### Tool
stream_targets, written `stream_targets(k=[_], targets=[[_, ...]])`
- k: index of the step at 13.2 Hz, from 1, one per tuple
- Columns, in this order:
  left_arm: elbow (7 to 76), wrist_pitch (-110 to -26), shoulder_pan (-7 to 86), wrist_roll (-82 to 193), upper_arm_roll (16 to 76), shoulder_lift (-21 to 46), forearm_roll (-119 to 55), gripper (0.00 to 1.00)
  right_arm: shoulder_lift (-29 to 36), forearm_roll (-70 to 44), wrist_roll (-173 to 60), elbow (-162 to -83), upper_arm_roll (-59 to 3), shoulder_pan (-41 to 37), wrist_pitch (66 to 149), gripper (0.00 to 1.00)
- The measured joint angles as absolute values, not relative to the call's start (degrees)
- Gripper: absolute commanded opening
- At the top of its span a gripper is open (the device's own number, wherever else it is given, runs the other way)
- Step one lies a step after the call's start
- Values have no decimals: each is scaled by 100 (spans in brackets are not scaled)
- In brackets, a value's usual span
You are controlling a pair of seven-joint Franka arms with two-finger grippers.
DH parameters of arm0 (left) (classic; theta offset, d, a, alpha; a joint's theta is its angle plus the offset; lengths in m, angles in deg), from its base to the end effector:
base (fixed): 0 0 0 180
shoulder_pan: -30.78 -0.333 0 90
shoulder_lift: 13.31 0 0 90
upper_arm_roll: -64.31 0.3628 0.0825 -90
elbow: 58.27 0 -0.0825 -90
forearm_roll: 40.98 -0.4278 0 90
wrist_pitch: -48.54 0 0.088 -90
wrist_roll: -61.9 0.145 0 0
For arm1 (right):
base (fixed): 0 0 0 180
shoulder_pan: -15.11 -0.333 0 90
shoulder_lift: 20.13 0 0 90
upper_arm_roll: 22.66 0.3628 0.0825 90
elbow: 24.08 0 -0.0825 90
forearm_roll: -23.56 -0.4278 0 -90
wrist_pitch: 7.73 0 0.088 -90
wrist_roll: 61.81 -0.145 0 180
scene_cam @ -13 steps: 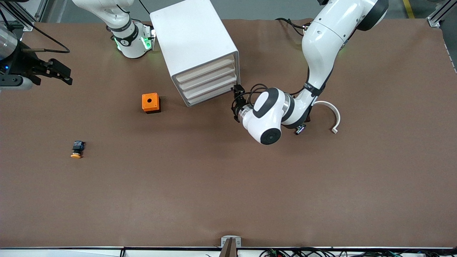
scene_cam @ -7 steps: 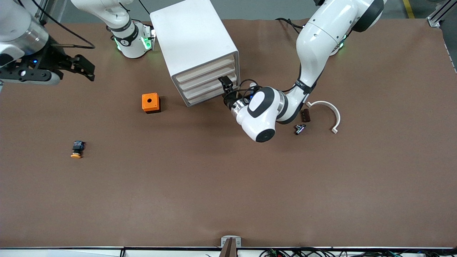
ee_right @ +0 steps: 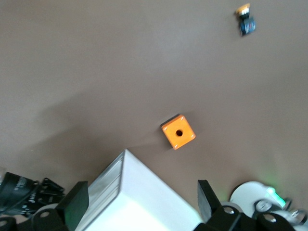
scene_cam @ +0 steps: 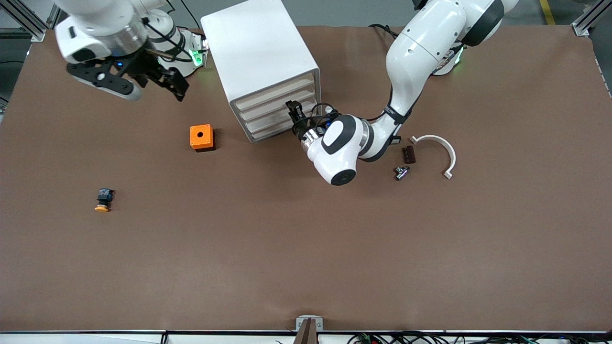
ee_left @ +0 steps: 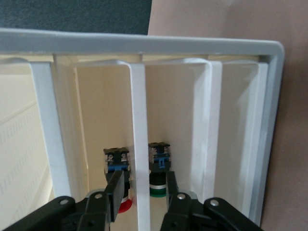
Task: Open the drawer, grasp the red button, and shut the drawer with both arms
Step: 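Pull the drawer open with the left gripper while the right gripper approaches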
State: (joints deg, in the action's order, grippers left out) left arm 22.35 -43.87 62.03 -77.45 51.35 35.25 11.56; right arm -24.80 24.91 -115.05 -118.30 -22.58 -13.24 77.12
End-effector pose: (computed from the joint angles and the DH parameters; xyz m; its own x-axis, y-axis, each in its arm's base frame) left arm 0.4741 -0.5723 0.2093 -0.4712 0.8820 -0.0119 0.3242 0.1606 -0.9323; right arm 0.4903 0.2614 0.6355 0.9063 -0.4216 -0.0301 -0.4182 -0.9048 0.0798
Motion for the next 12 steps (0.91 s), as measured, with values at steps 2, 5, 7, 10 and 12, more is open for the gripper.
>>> stream_targets(k=[2,5,7,10,12], targets=[[2235,-4382,6240,-7748,5134,3549,1195,42,-2395,2489,-12128,-11830,-2255,-1672,7717,100],[2235,-4381,6339,-7753,5132,3585,1209,31,-2242,2299,-12764,-11833,-2254,-1971,7749,100],[2236,-4381,6439,-7758,5136,3621,1214,0,-2152,2019,-13255,-11833,-2256,-2010,7882,100],[2235,-4311,6517,-7769,5155,3710,1325,0,-1978,1920,-13936,-11835,-2258,-2089,8054,100],[2226,-4304,6473,-7773,5166,3713,1336,0,-1810,1915,-14222,-11841,-2259,-2246,8187,100]])
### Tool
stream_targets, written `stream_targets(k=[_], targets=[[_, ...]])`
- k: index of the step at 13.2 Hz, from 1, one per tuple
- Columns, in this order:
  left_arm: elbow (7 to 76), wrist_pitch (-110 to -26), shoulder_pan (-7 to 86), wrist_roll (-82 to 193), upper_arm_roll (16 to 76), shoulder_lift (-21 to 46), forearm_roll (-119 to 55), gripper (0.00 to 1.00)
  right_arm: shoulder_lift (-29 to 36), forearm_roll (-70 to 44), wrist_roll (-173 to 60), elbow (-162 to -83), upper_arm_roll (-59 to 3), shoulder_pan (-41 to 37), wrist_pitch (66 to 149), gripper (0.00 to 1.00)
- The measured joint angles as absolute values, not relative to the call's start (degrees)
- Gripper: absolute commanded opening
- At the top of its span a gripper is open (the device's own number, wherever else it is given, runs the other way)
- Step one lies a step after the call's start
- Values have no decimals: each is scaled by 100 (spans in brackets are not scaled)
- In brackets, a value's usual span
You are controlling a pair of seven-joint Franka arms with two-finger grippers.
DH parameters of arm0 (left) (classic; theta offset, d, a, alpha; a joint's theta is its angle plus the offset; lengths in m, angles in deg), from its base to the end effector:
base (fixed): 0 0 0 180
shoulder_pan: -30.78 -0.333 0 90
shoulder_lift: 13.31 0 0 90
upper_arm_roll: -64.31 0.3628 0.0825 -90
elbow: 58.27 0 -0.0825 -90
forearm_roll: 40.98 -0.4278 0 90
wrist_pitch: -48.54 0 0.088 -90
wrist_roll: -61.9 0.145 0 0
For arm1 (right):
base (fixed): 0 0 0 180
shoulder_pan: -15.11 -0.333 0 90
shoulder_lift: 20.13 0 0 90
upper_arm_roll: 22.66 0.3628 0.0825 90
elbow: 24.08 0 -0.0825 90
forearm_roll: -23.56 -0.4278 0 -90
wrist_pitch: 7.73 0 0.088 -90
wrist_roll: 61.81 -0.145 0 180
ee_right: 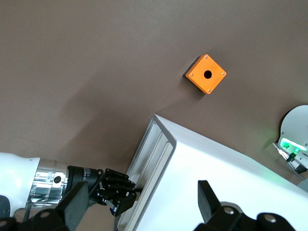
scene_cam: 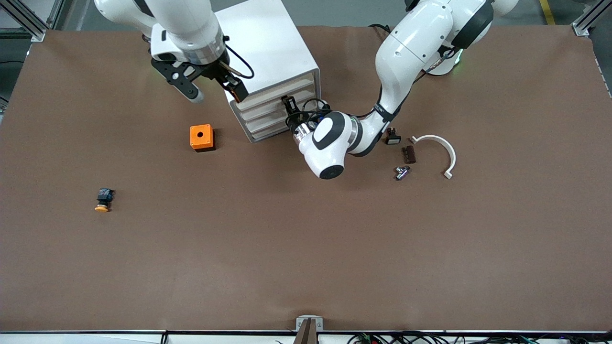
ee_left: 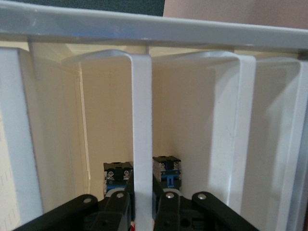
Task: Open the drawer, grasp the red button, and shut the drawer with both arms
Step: 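Pull the drawer open with the left gripper while the right gripper approaches, then grasp the red mushroom button in the drawer with the right gripper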
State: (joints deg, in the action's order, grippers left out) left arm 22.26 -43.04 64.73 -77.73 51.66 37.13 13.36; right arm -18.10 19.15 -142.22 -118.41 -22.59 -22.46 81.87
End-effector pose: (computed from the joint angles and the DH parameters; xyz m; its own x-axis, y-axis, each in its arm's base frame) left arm 0.4439 -0.5922 0.1899 -0.4422 0.8967 0.0195 0.2777 0.1575 -0.9477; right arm 0.4683 0.3753 0.5733 0.7247 -0.6825 -0.0950 -0.6747 -0.7308 0.1033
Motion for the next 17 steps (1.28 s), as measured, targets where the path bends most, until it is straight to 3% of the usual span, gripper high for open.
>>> stream_targets(k=[8,9,10,11,17], targets=[[2134,-4270,5458,-7230,5192,3721,1348,2,-963,1914,-15265,-11864,-2275,-2662,9083,100],[2134,-4271,5430,-7150,5190,3725,1358,25,-867,1914,-15266,-11897,-2276,-2663,9229,100],[2134,-4277,5417,-7068,5188,3732,1372,65,-779,1914,-15266,-11947,-2276,-2672,9388,100],[2133,-4351,5388,-6906,5195,3735,1382,100,-681,1914,-15267,-11988,-2275,-2686,9539,100],[2087,-4157,4827,-6564,5253,3734,1369,100,-106,1914,-15273,-12006,-2278,-2707,9877,100]])
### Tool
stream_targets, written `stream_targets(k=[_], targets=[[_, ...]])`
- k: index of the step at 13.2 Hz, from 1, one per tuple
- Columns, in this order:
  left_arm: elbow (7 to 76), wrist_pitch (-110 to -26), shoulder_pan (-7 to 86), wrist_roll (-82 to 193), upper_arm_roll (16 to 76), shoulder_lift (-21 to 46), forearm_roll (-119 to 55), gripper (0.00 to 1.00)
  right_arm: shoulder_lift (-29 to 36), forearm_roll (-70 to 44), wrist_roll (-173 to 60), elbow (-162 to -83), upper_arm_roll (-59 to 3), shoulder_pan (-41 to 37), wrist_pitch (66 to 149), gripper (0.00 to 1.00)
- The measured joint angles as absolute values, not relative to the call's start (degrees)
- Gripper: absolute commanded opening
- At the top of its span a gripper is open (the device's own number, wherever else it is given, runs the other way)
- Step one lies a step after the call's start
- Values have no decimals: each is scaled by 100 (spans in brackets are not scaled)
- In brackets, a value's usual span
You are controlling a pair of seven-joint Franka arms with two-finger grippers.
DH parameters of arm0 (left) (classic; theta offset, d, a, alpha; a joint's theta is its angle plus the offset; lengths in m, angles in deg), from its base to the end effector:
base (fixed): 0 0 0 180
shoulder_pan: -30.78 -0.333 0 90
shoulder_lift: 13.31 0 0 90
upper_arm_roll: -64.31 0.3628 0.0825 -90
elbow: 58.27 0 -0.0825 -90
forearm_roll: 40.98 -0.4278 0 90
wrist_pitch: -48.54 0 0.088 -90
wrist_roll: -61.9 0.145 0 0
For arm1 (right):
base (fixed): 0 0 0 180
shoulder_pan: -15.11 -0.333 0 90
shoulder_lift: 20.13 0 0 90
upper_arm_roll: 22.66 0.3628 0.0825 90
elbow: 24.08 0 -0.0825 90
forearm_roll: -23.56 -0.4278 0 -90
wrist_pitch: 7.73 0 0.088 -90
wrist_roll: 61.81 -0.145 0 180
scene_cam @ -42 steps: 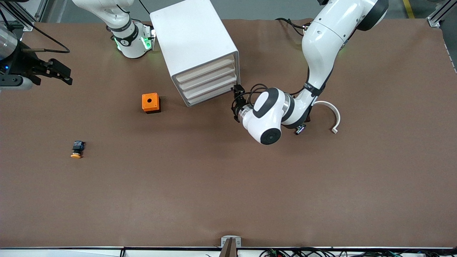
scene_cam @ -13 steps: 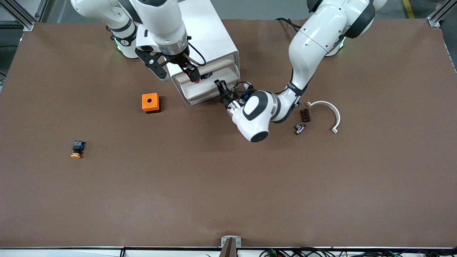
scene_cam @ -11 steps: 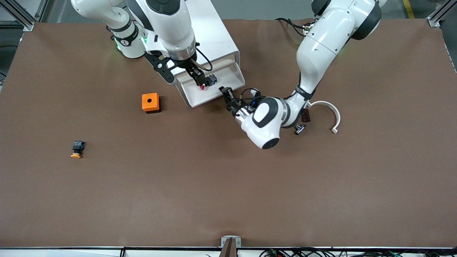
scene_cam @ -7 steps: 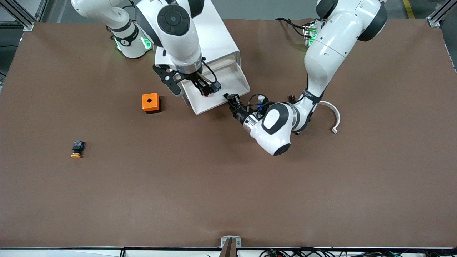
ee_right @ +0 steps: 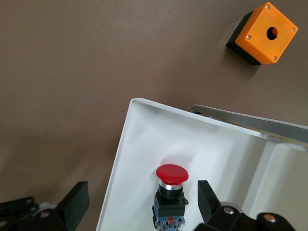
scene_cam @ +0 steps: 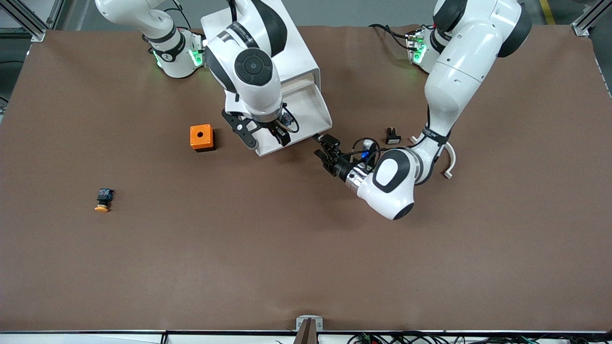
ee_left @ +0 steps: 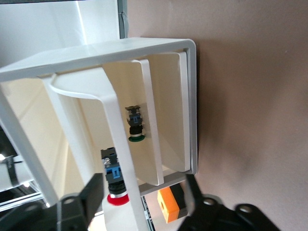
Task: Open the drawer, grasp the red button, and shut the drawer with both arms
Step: 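Grasp the red mushroom button in the drawer with the right gripper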
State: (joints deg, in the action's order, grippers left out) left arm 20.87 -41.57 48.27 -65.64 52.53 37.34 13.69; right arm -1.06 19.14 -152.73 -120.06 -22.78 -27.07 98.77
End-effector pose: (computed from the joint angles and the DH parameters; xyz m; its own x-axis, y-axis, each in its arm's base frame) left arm 0.6019 -0.4371 0.1963 -0.6154 0.7655 -0.1876 0.3613 0.0624 -0.9304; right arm 0.5023 0.4652 0.3864 0.6317 -0.7723 -0.0667 -0.7588 -0.6337 0.1505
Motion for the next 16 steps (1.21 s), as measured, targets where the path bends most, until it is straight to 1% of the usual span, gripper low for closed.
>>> stream_targets(k=[2,5,9,12,13,14,15,16], targets=[[1909,-3963,4649,-6501,5255,3730,1342,100,-16,1914,-15390,-12012,-2278,-2710,9877,100],[1711,-3884,4306,-6310,5256,3714,1188,100,22,1911,-15822,-12112,-2268,-2827,9875,100],[1680,-3609,4000,-5952,5254,3708,818,100,255,1908,-16080,-12182,-2261,-3295,9912,100],[1637,-3596,3990,-5919,5253,3701,743,100,385,1909,-16108,-12185,-2276,-3354,9932,100],[1604,-3596,3988,-5904,5253,3700,740,100,388,1909,-16108,-12197,-2285,-3354,9932,83],[1580,-3596,3986,-5896,5253,3700,738,100,388,1908,-16108,-12206,-2288,-3354,9932,62],[1570,-3596,3984,-5894,5253,3700,736,100,387,1908,-16108,-12207,-2288,-3354,9932,44],[1569,-3596,3983,-5891,5253,3700,732,100,386,1908,-16107,-12203,-2289,-3354,9937,29]])
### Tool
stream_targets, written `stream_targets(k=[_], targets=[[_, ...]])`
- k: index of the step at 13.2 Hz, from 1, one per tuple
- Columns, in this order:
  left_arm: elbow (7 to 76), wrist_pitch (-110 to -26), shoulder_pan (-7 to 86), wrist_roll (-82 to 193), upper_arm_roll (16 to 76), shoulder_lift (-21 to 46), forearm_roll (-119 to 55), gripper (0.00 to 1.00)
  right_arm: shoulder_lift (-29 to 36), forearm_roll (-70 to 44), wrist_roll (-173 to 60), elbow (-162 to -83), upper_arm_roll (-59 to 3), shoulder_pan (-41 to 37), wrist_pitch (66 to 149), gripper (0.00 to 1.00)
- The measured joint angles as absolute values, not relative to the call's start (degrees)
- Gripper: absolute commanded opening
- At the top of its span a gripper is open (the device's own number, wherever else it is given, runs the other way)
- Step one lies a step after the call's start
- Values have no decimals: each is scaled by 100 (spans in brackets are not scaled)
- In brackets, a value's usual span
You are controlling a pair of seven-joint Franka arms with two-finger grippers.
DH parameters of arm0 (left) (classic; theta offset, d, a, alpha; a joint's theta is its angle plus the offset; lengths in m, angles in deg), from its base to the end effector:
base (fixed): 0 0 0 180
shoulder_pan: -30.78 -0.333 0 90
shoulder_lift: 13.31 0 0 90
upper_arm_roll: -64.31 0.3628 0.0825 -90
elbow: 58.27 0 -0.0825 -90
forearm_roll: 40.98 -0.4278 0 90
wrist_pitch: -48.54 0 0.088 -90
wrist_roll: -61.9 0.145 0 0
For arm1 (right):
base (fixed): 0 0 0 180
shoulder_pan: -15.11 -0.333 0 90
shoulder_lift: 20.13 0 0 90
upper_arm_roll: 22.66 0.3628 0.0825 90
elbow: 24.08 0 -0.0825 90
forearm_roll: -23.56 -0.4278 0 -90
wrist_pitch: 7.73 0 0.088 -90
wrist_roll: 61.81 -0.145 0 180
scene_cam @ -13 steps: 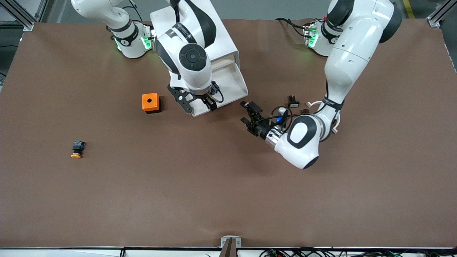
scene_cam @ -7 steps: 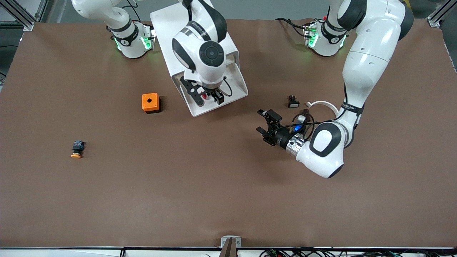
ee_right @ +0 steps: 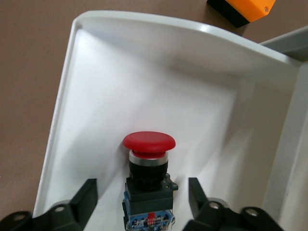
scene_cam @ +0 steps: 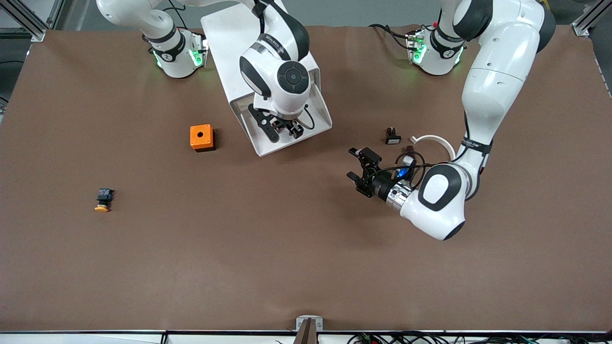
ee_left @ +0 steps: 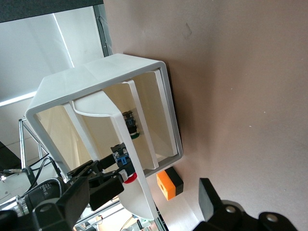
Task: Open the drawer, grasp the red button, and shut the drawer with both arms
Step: 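Grasp the red mushroom button in the drawer with the right gripper, then carry the red button toward the yellow button with the right gripper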
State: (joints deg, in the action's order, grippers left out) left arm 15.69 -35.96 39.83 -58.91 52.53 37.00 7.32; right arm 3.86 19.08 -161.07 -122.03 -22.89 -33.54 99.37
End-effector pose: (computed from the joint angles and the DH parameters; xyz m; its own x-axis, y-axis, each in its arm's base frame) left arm 0.6683 -0.3373 0.2302 -0.5680 0.7597 -0.3166 0.4908 0.0038 -0.8713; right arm 0.4430 0.5129 0.3122 0.6033 -0.7972 -0.0225 -0.7655 -0.5868 0.2639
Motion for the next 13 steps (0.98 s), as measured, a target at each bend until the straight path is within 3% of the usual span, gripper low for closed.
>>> stream_targets(k=[1,3,8,11,13], targets=[[1569,-3596,3984,-5889,5253,3700,724,100,385,1908,-16105,-12192,-2289,-3354,9940,19],[1569,-3596,3995,-5885,5251,3701,620,100,382,1909,-16098,-12165,-2285,-3357,9938,11],[1584,-3593,4053,-5679,5245,3705,428,100,381,1908,-16085,-11974,-2311,-3389,9769,11],[1580,-3593,4128,-5195,5234,3705,314,100,369,1861,-16025,-11276,-2376,-3056,8807,12],[1546,-3594,4127,-4358,5227,3700,311,100,325,1473,-15264,-10723,-2423,-2421,7979,12]])
